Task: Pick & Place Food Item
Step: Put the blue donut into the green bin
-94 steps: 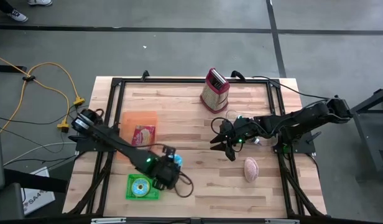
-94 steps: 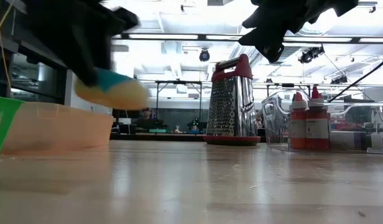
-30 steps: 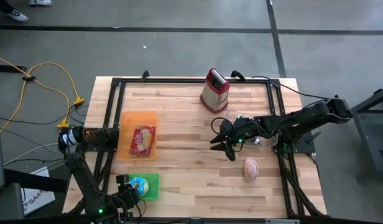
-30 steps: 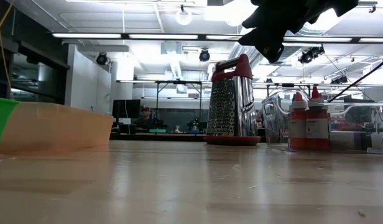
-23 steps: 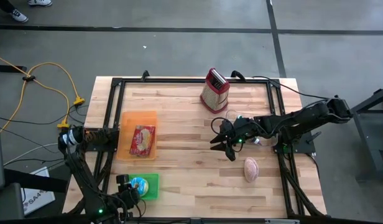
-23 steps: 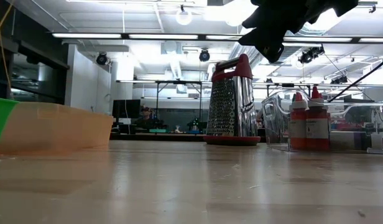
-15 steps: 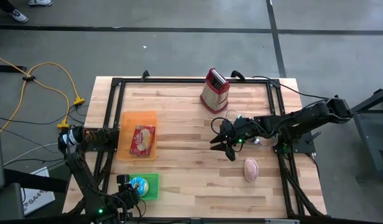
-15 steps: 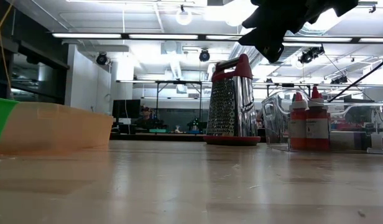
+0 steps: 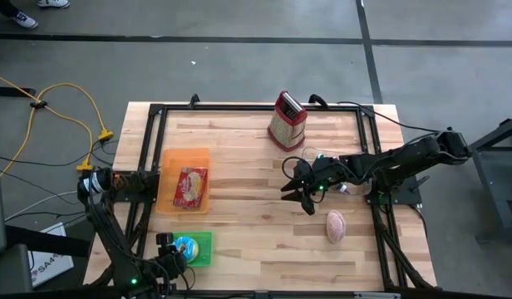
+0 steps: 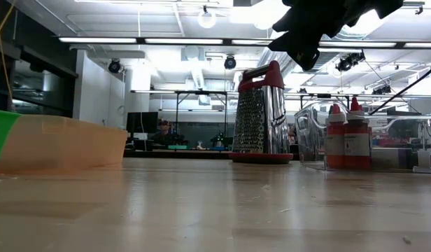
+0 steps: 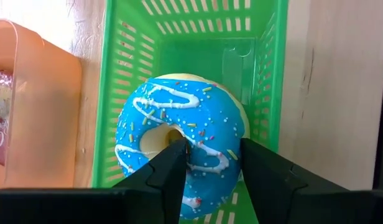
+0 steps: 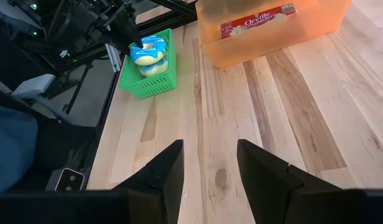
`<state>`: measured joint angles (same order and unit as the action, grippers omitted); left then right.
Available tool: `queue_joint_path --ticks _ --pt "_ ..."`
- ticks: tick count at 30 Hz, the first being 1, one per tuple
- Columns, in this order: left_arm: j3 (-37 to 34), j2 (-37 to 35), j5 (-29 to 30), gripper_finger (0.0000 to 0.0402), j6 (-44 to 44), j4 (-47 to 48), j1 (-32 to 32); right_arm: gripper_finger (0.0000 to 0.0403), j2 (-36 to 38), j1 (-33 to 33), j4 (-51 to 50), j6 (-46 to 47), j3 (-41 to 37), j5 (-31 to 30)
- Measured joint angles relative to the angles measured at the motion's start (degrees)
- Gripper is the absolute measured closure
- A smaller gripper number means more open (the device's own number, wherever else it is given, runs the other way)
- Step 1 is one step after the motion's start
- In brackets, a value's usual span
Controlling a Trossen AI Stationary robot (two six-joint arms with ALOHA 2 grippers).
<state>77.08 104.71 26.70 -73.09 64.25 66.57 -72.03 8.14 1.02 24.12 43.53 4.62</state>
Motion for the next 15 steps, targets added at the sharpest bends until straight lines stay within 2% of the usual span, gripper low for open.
queue_joint_path --ticks 11,15 --pt "0.04 -0.42 -0.2 0.0259 1.78 0.07 0.11 0.0264 0.0 -0.02 0.0 0.0 0.0 0.0" --pt "0.04 -0.42 0.03 0.0238 2.93 0.0 0.19 0.0264 0.0 -0.02 0.02 0.0 0.0 0.0"
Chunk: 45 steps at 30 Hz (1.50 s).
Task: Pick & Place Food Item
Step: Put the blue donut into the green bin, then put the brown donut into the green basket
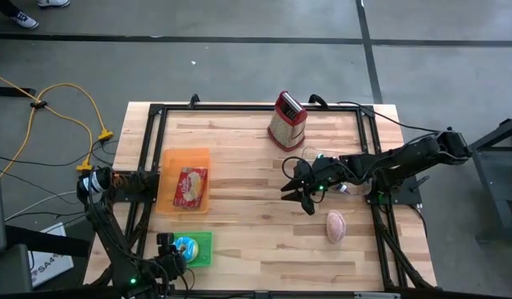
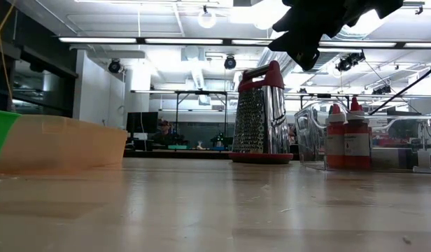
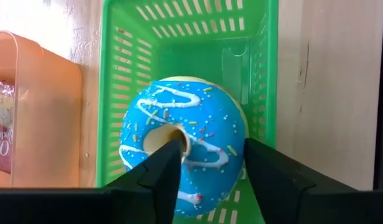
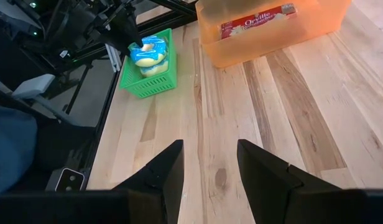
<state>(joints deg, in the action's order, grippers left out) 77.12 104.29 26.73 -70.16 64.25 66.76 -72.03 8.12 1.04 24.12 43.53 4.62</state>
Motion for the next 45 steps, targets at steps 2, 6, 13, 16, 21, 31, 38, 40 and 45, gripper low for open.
queue_joint_path --ticks 2,6,13,16,21,31,38,40,45 --pt "0.0 0.0 0.3 0.022 -0.1 0.0 0.22 0.0264 0.0 0.0 0.0 0.0 0.0 0.0" --pt "0.0 -0.04 0.58 0.0193 -0.13 0.02 0.27 0.0264 0.0 0.01 0.0 0.0 0.0 0.0" --pt "0.0 -0.63 0.71 0.0185 -0.17 0.02 0.23 0.0264 0.0 0.02 0.0 0.0 0.0 0.0" --pt "0.0 -1.58 1.1 0.0185 -0.19 0.05 0.23 0.0264 0.0 0.0 0.0 0.0 0.0 0.0" --pt "-0.01 -3.23 1.31 0.0185 -0.12 0.67 0.23 0.0264 0.0 0.0 0.0 0.0 0.0 0.0" --pt "-0.02 -6.58 4.22 0.0185 10.59 0.34 -4.3 0.0264 0.0 0.01 0.0 0.0 0.0 0.0" --pt "-0.02 -7.23 4.89 0.0184 22.88 -3.56 -10.37 0.0264 0.0 0.01 0.0 0.0 0.0 0.0" --pt "-0.02 -7.23 4.89 0.0184 25.91 -5.28 -12.06 0.0264 0.0 0.0 0.0 0.0 0.0 0.0" --pt "-0.02 -7.21 4.6 0.0184 33.27 -9.26 -16.76 0.0264 0.0 0.02 -0.01 0.0 0.0 0.0"
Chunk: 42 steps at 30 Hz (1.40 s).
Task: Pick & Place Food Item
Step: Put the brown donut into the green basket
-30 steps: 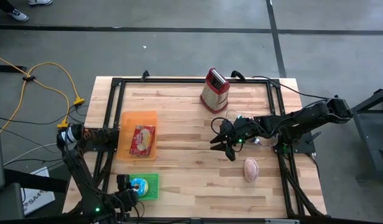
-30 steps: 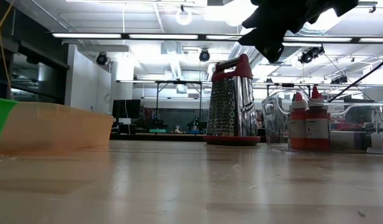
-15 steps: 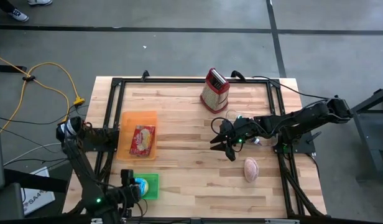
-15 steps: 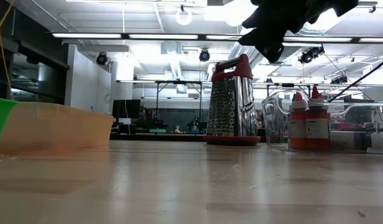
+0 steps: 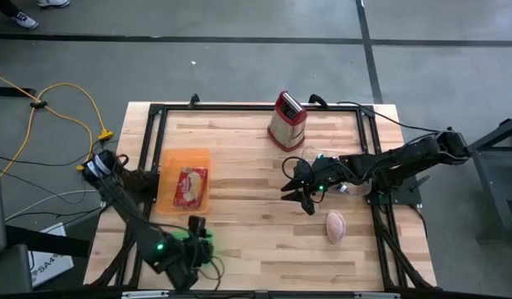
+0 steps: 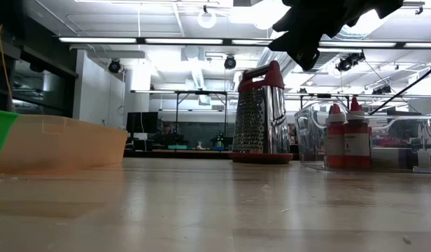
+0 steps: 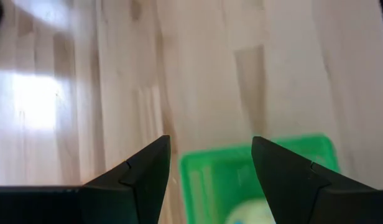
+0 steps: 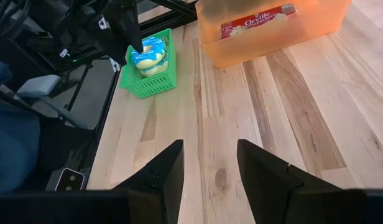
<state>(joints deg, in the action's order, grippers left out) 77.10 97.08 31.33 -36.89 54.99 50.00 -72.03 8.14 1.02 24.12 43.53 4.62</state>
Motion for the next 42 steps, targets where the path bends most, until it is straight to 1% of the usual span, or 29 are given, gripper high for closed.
queue_joint_path --ticks 4,12,16,20,24,29,31,34,38,42 --pt "0.0 0.0 -1.29 0.0184 1.58 -1.71 -4.06 0.0264 0.0 0.0 -0.01 0.0 0.0 0.0" --pt "-0.02 0.04 -9.67 0.0184 1.58 -3.58 -12.34 0.0264 0.0 0.0 -0.01 0.0 0.0 0.0" --pt "-0.02 0.04 -10.27 0.0184 3.32 -4.81 -15.29 0.0264 0.0 -0.01 0.01 0.0 0.0 0.0" --pt "-0.02 0.09 -10.27 0.0184 5.89 -4.93 -16.89 0.0264 0.0 -0.01 0.01 0.0 0.0 0.0" --pt "-0.03 0.26 -10.31 0.0184 9.5 -8.07 -17.32 0.0264 0.0 -0.02 0.01 0.0 0.0 0.0" --pt "-0.07 2.02 -10.09 0.0184 15.51 -14.92 -17.59 0.0264 0.0 -0.01 0.0 0.0 0.0 0.0" --pt "-0.07 3.18 -10.09 0.0184 17.95 -19.06 -17.75 0.0264 0.0 0.0 -0.03 0.0 0.0 0.0" --pt "-0.07 4.64 -11.24 0.0184 20.94 -23.14 -18.06 0.0264 0.0 0.0 -0.03 0.0 0.0 0.0" --pt "-0.07 4.66 -11.92 0.0184 20.95 -24.02 -19.32 0.0264 0.0 -0.02 -0.05 0.0 0.0 0.0" --pt "-0.07 2.21 -13.7 0.0184 19.54 -22.7 -23.2 0.0264 0.0 0.0 -0.04 0.0 0.0 0.0"
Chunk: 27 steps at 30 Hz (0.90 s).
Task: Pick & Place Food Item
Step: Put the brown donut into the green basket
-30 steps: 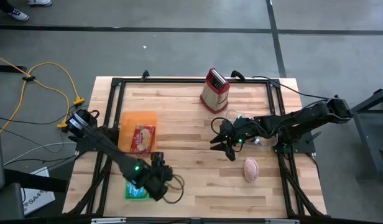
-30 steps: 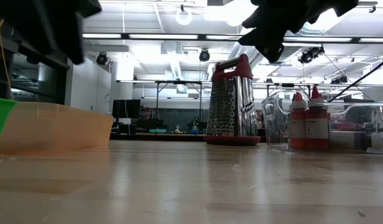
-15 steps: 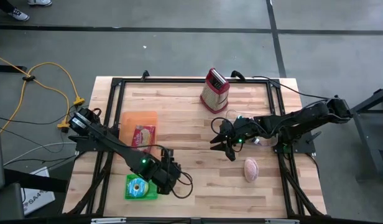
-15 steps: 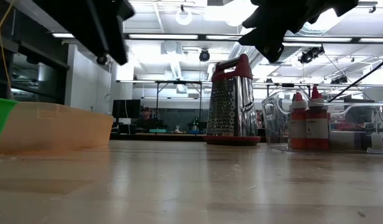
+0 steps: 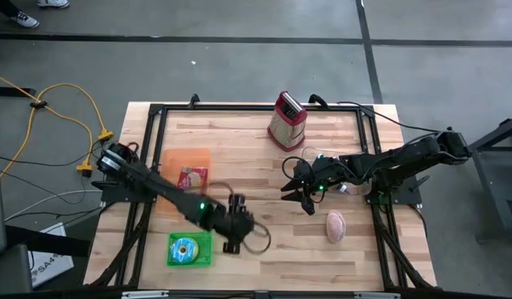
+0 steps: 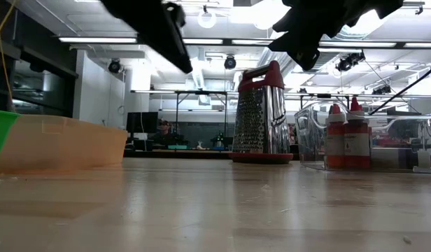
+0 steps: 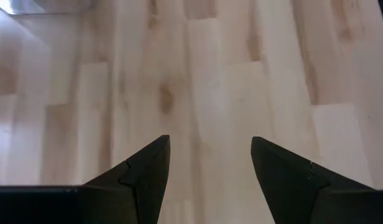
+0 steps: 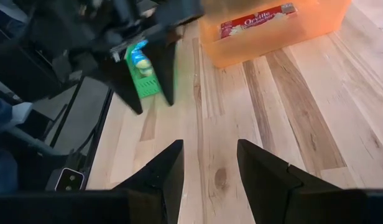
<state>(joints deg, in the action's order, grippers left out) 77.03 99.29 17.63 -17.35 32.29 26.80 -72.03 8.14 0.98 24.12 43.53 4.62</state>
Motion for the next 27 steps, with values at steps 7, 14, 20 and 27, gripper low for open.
queue_joint_path --ticks 7,14,20,27 --pt "0.01 -2.8 -11.15 0.0184 7.47 0.86 -11.23 0.0264 0.0 0.0 -0.02 0.0 0.0 0.0" --pt "0.02 -2.8 -20.97 0.0184 12.06 0.8 -22.98 0.0264 0.0 0.0 0.01 0.0 0.0 0.0" --pt "0.02 -2.8 -22.59 0.0184 13.52 0.87 -26.66 0.0264 0.0 -0.02 0.04 0.02 0.0 0.0" --pt "0.02 -2.8 -22.4 0.0185 13.51 0.31 -26.95 0.0264 0.0 -0.01 0.06 0.0 0.0 0.0"
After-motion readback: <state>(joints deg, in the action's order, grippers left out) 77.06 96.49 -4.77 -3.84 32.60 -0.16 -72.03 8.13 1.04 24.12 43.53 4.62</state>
